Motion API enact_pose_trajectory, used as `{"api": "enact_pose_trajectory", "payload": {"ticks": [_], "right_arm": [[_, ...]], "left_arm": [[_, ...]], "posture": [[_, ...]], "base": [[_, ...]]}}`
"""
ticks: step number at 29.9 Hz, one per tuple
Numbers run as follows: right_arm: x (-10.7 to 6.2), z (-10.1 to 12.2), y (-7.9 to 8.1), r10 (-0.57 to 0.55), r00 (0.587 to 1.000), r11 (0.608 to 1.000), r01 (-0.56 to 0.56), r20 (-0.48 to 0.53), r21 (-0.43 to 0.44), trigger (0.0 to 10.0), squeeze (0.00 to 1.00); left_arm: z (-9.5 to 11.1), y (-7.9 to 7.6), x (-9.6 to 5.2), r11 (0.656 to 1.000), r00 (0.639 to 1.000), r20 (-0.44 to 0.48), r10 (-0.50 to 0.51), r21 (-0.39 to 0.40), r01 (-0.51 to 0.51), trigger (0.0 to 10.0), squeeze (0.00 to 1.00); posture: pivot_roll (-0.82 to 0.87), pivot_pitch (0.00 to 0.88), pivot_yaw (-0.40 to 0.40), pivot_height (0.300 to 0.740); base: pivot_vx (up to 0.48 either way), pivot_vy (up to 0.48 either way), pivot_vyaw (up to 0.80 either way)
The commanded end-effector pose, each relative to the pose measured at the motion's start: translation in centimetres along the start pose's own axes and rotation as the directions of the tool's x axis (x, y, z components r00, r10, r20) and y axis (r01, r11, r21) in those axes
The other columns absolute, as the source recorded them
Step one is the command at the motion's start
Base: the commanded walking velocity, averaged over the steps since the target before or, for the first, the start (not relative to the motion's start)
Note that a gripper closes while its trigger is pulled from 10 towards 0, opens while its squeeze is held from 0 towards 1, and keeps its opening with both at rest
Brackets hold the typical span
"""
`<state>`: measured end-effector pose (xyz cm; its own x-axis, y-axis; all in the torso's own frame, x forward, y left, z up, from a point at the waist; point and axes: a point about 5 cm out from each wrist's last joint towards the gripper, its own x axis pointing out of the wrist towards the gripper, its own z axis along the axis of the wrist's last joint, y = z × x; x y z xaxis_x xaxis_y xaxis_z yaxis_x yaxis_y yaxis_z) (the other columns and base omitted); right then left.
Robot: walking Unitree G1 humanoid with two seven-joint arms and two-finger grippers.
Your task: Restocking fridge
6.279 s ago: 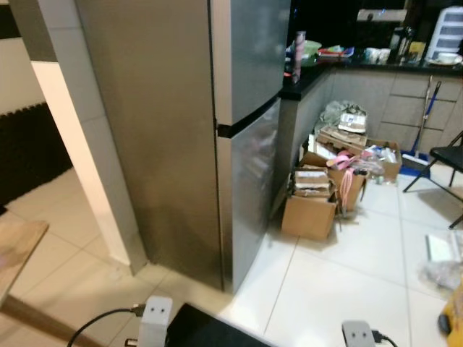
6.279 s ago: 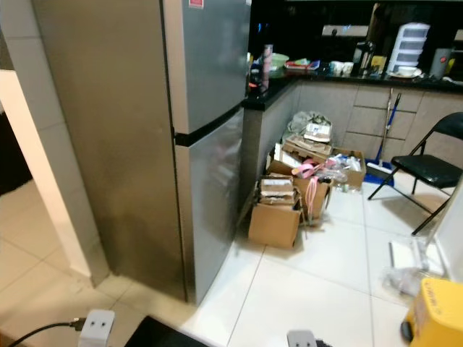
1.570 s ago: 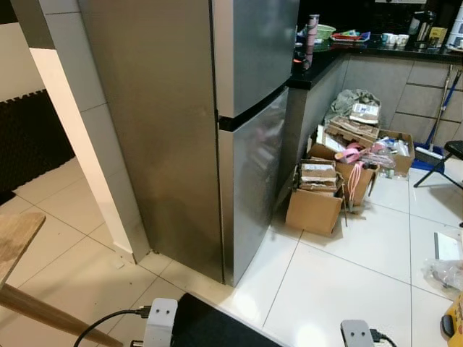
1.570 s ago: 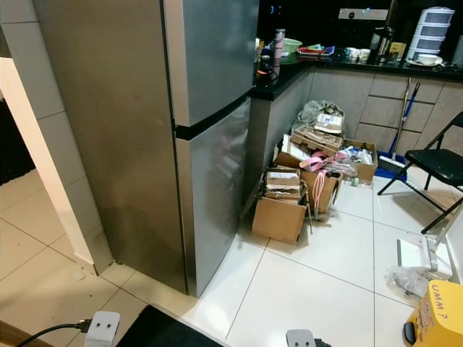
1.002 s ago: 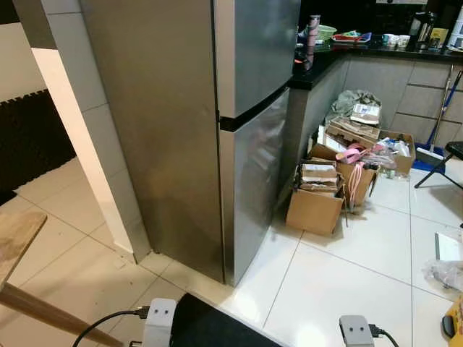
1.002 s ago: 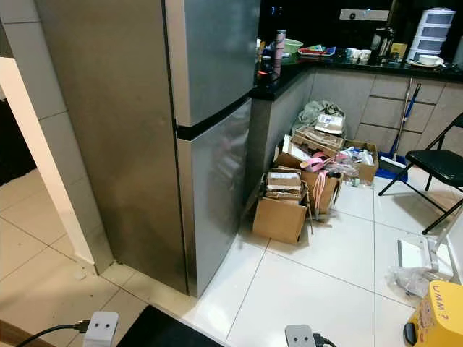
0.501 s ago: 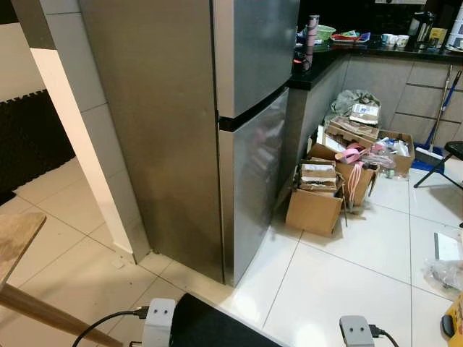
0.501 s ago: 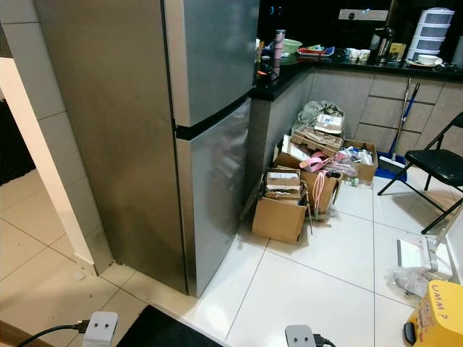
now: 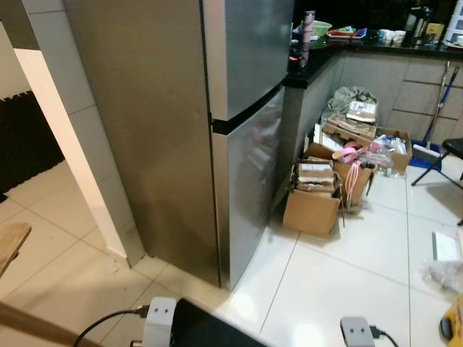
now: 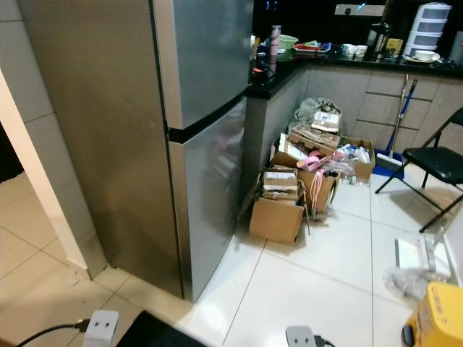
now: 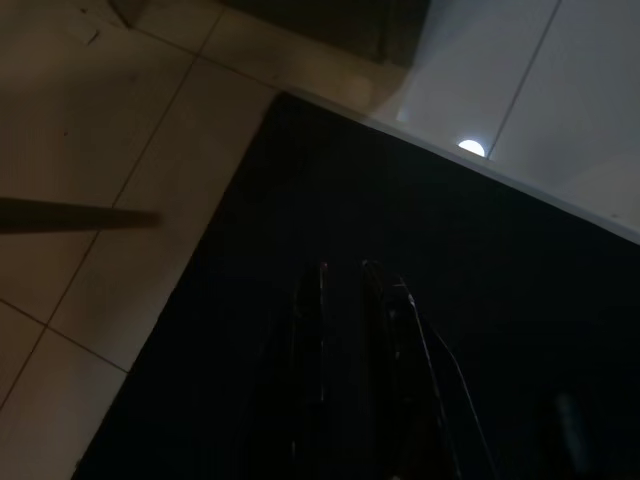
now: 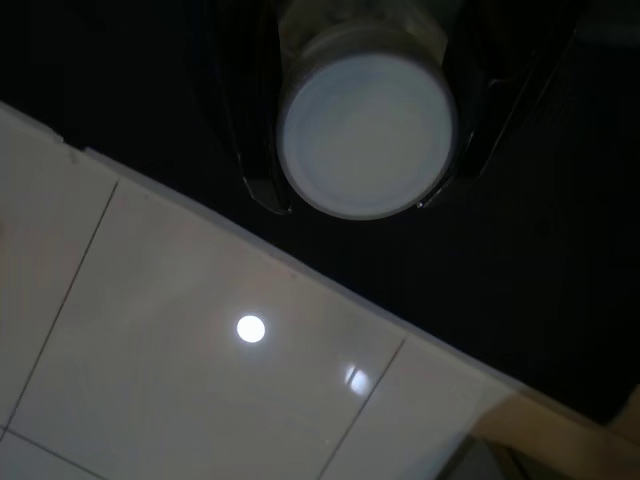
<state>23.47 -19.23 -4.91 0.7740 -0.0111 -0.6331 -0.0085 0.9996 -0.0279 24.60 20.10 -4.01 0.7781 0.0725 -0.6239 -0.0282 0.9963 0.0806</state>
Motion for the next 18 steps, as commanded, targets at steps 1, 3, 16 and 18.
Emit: {"api": "enact_pose_trajectory", "payload": {"ticks": [1,3,16,18], "right_arm": [[-0.08,-0.16,-0.02,-0.001,1.0,1.0,0.001,0.003,0.006,10.0,0.0],[-0.07,-0.11,-0.08,-0.002,1.0,1.0,0.001,0.004,0.004,10.0,0.0],[-0.01,0.07,-0.07,-0.002,1.0,1.0,0.002,0.007,0.005,10.0,0.0],[-0.02,0.01,-0.06,-0.004,1.0,1.0,0.004,0.007,0.008,10.0,0.0]], "left_arm": [[-0.17,0.47,-0.07,1.0,1.0,-0.007,0.008,0.01,-0.008,10.0,0.0],[-0.12,0.45,-0.05,1.0,1.0,-0.006,0.008,0.01,-0.008,10.0,0.0],[0.03,0.41,0.0,1.0,1.0,-0.003,0.009,0.011,-0.009,10.0,0.0],[0.04,0.48,0.0,1.0,1.0,-0.003,0.009,0.013,-0.009,10.0,0.0]], "posture": [[-0.03,0.054,-0.002,0.74],[-0.03,0.051,-0.004,0.74],[-0.03,0.049,-0.001,0.74],[-0.03,0.049,0.002,0.74]], "base": [[0.304,0.0,0.0],[0.304,0.0,0.0],[0.299,0.0,0.0],[0.296,0.0,0.0]]}}
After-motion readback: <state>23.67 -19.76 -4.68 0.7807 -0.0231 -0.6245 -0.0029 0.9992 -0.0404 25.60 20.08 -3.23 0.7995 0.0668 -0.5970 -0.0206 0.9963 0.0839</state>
